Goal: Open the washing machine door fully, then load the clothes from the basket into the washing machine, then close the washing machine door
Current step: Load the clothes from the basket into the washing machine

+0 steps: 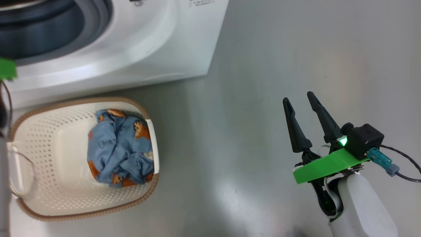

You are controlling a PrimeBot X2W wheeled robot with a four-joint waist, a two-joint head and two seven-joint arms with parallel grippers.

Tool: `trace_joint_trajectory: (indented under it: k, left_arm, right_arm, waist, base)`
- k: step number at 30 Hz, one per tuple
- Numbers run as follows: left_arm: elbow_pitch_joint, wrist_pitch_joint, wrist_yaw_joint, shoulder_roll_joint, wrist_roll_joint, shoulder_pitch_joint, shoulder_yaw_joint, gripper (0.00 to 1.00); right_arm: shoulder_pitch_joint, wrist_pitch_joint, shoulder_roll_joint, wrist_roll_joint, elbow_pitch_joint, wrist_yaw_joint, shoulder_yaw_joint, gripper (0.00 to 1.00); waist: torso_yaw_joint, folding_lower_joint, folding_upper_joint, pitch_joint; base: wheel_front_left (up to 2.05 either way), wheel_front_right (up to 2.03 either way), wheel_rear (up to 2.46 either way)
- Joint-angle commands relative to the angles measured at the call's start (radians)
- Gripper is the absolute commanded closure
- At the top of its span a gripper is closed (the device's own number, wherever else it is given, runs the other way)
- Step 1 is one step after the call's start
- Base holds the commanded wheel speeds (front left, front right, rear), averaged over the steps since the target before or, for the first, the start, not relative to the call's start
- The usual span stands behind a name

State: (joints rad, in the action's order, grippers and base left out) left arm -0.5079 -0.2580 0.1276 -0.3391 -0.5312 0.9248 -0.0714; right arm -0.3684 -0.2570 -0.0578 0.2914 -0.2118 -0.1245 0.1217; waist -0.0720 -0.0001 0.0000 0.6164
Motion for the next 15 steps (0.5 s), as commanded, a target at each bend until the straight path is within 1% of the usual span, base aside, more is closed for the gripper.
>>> trace_joint_trajectory:
  k: [1, 2, 10, 15]
  left_arm:
    - [0.037, -0.004, -0.002, -0.042, 0.016, -0.039, 0.033, 0.0]
    - [0.07, -0.004, -0.006, -0.034, 0.042, -0.081, 0.048, 0.0]
    - [0.185, -0.004, -0.006, 0.03, 0.09, -0.272, 0.127, 0.0]
    - [0.256, -0.004, -0.008, 0.087, 0.121, -0.389, 0.167, 0.0]
  right_arm:
    - [0.034, -0.005, 0.008, -0.014, 0.015, -0.006, 0.022, 0.0]
    - [0.04, -0.005, 0.008, -0.032, 0.012, -0.006, 0.02, 0.0]
    - [0.071, -0.005, 0.008, -0.037, 0.006, -0.006, 0.017, 0.0]
    - [0.094, -0.005, 0.008, -0.037, 0.002, -0.006, 0.017, 0.0]
  waist:
    - [0.014, 0.0001, 0.0, -0.047]
    - [0.019, 0.0001, 0.0, -0.069]
    - [0.026, 0.0001, 0.0, -0.16]
    - [0.03, 0.0001, 0.0, -0.217]
  base:
    - [0.0, 0.0, 0.0]
    - [0.0, 0.0, 0.0]
    - [0.0, 0.0, 0.0]
    - [0.0, 0.0, 0.0]
